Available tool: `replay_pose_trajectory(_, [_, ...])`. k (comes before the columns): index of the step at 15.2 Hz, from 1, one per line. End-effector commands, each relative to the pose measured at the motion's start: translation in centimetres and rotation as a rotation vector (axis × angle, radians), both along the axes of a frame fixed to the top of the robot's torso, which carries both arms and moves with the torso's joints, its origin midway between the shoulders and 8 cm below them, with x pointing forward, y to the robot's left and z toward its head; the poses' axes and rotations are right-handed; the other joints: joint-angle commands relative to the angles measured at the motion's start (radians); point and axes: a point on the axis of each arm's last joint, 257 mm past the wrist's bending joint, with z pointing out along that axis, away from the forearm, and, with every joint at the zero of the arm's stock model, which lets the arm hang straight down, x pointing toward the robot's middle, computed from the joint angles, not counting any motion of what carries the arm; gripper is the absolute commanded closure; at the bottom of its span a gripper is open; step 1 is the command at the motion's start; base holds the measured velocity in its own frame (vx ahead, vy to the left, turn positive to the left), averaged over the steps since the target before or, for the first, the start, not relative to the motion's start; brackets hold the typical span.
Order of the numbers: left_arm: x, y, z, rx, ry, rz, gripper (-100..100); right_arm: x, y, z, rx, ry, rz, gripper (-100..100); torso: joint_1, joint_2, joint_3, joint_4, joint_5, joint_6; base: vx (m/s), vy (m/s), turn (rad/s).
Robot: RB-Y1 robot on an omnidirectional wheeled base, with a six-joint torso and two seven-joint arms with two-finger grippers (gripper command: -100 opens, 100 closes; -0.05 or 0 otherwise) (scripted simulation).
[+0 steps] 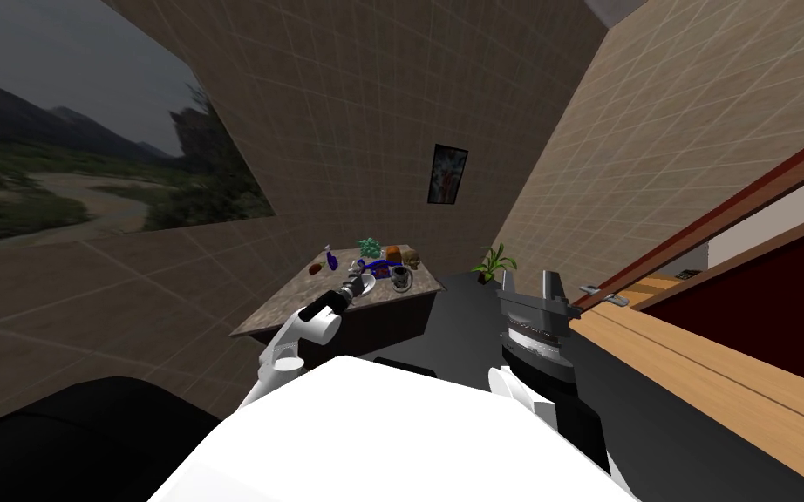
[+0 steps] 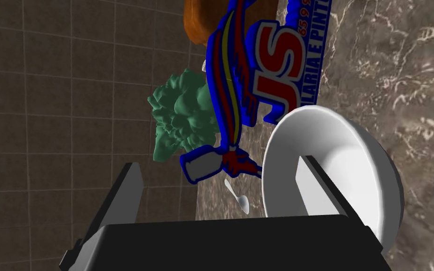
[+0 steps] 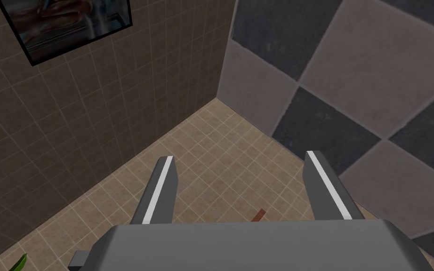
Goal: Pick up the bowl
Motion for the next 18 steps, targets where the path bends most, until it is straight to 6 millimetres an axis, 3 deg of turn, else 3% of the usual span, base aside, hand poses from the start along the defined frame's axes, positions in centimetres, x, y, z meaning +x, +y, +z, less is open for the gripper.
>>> replay_pose_trajectory(1, [-0.2,0.1,-1.2,-0.004,0.049,0.005,-100,0.0,0.0,0.0,0.0,0.0,0.0,0,0.0,0.0,0.0,0.0,0.0,0.0,0.015,-0.003,-0.009])
replay_pose_trajectory(18, [-1.9,1.5,-6.8,-0.052,0.342,0.036,-100,0.0,0.0,0.0,0.0,0.0,0.0,0,0.0,0.0,0.0,0.0,0.0,0.0,0.016,-0.003,-0.018])
